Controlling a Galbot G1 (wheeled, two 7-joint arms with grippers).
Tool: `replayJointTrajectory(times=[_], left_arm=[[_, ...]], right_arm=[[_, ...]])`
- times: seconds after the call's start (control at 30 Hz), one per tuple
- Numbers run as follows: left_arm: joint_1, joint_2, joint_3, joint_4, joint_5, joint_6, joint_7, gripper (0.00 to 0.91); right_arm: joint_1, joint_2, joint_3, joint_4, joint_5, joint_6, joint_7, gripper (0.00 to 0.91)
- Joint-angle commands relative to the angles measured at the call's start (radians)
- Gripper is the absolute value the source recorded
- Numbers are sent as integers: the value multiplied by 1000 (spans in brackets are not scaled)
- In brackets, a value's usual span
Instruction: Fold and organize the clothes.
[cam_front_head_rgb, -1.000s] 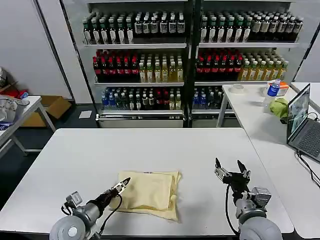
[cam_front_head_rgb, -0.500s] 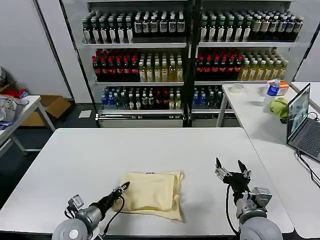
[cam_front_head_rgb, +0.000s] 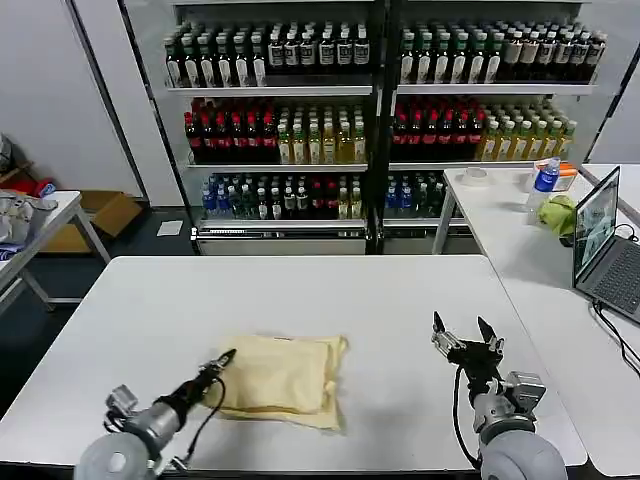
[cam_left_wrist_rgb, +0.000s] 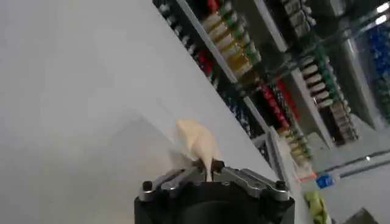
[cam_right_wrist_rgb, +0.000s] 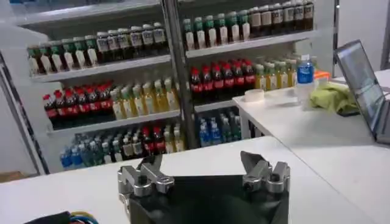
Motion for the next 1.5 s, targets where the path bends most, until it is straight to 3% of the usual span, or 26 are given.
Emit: replayJointTrajectory(times=[0.03, 0.2, 0.3, 0.4, 0.67, 0.8, 1.1, 1.5], left_arm=[[12, 303, -389, 39, -164, 26, -17, 10], [20, 493, -522, 52, -123, 27, -29, 10], [17, 535, -499, -7, -73, 27, -37, 10], [36, 527, -388, -127, 69, 27, -34, 10], [-46, 374, 151, -180, 499, 25, -79, 20], [-193, 266, 342, -147, 532, 26, -136, 20], [-450, 82, 579, -42, 492, 27, -214, 10], [-502, -116, 716, 117, 495, 26, -227, 10]], right_arm=[[45, 3, -12, -14, 11, 2, -2, 907], [61, 10, -24, -23, 16, 4, -4, 907], [61, 17, -29, -23, 15, 4, -4, 907], [56, 16, -27, -19, 14, 5, -5, 907], [18, 23, -13, -3, -15, 4, -5, 907], [1, 29, -11, 1, -27, 4, -5, 907], [-7, 51, -17, -10, -55, 1, -4, 907], [1, 47, -11, -29, -57, 5, -9, 907]])
